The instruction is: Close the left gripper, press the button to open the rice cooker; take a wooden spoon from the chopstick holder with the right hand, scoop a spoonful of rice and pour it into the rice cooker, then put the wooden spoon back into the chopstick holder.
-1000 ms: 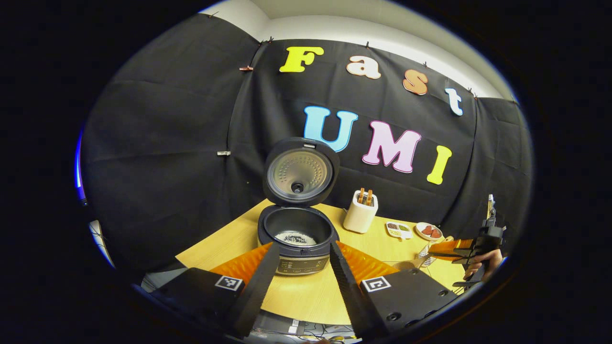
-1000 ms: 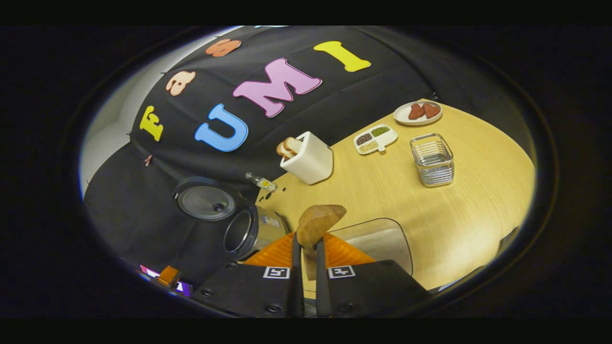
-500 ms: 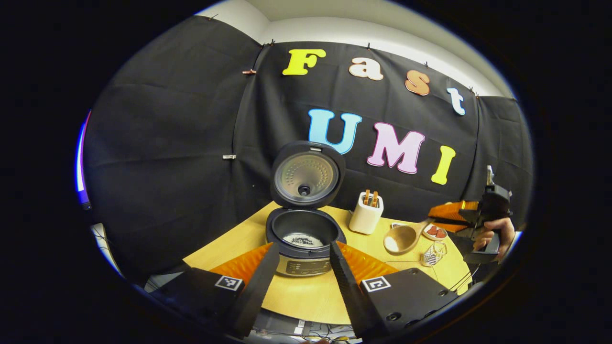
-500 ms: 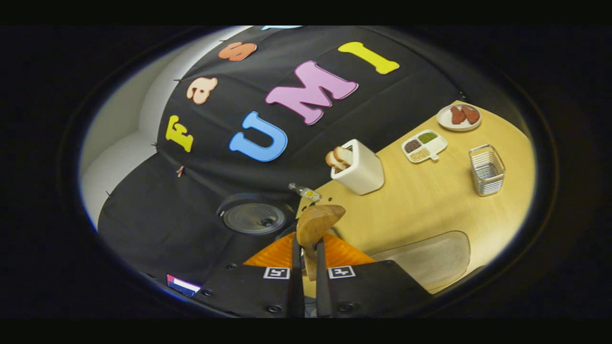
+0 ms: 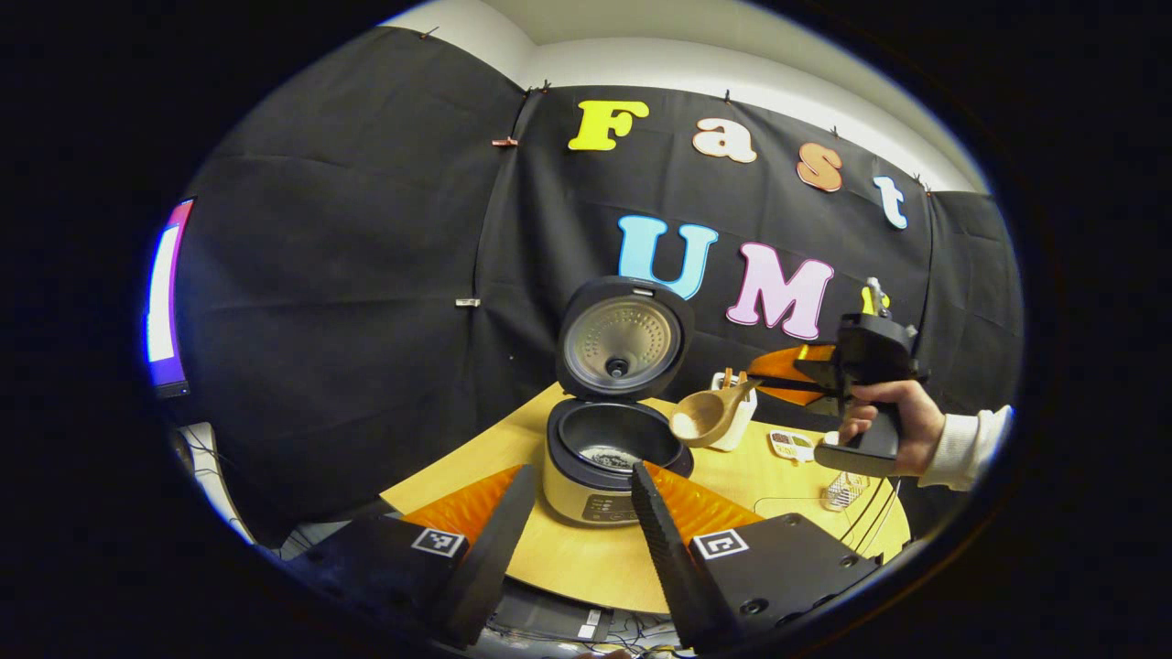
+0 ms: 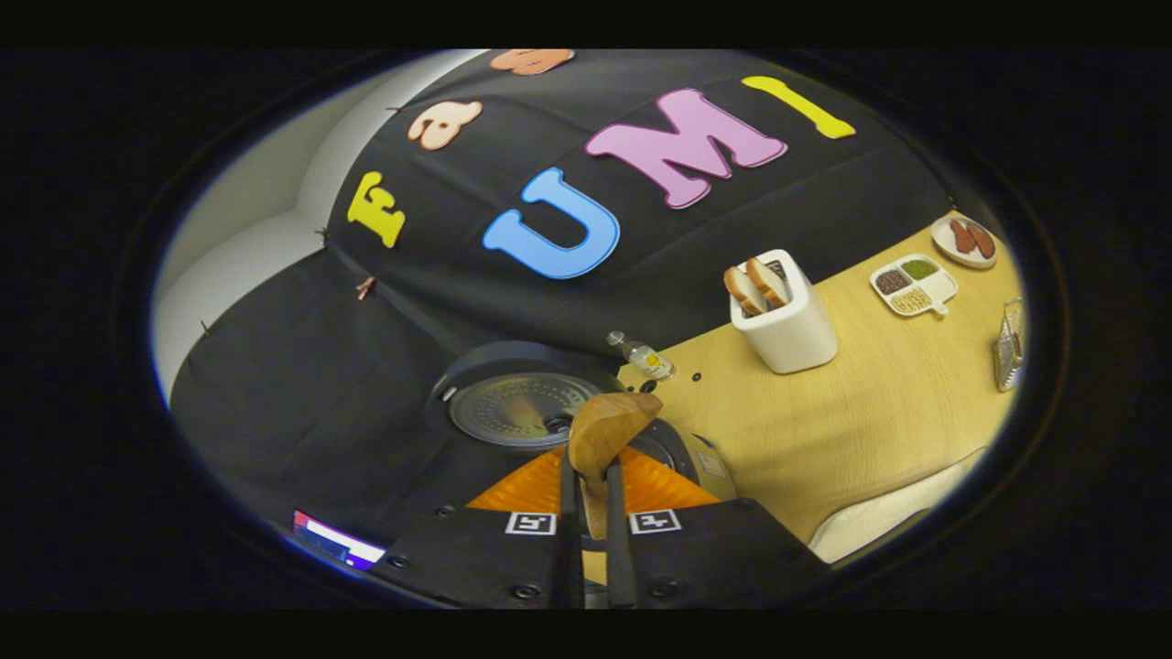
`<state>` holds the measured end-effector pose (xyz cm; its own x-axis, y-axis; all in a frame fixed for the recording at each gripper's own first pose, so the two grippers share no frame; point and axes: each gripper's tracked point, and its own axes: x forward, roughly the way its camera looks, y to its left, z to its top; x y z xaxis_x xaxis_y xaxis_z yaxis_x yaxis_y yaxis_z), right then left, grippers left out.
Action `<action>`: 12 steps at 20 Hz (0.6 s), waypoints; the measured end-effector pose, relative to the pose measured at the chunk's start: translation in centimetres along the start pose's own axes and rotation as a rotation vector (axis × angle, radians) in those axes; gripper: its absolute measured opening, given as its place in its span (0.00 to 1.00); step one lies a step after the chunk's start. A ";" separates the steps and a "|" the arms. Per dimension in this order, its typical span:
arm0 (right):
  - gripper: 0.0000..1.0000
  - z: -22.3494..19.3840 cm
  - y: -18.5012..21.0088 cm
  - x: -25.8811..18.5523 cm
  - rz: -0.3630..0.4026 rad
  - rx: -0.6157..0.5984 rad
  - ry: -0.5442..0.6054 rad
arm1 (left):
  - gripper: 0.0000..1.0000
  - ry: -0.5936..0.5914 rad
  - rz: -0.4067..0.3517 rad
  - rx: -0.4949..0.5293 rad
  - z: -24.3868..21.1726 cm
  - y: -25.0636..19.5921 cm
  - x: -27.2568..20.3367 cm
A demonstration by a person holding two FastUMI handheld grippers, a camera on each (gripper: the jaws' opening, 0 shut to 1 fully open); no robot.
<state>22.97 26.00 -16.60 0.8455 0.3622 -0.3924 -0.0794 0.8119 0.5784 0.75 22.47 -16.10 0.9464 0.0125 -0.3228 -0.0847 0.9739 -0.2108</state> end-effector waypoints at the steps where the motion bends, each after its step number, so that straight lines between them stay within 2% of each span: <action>1: 0.14 -0.8 0.7 1.3 -0.004 -0.058 0.012 | 0.76 -0.001 0.007 -0.007 0.1 0.5 -0.1; 4: 0.11 -3.3 2.7 4.5 -0.014 -0.257 0.050 | 0.76 -0.009 0.033 -0.029 0.0 2.0 -0.6; 8: 0.14 -5.4 4.6 6.5 -0.033 -0.603 0.049 | 0.76 -0.014 0.065 -0.039 -0.1 3.6 -1.3; 11: 0.14 -7.2 5.7 6.9 -0.020 -0.765 0.058 | 0.76 -0.013 0.086 -0.055 -0.2 4.9 -1.4; 12: 0.10 -7.3 5.7 6.9 -0.023 -0.834 0.046 | 0.76 -0.014 0.094 -0.061 -0.3 5.3 -1.5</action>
<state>24.49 36.52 -21.22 0.8308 0.3450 -0.4367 -0.4423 0.8856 -0.1419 -1.23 27.51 -17.05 0.9376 0.1064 -0.3311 -0.1914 0.9527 -0.2360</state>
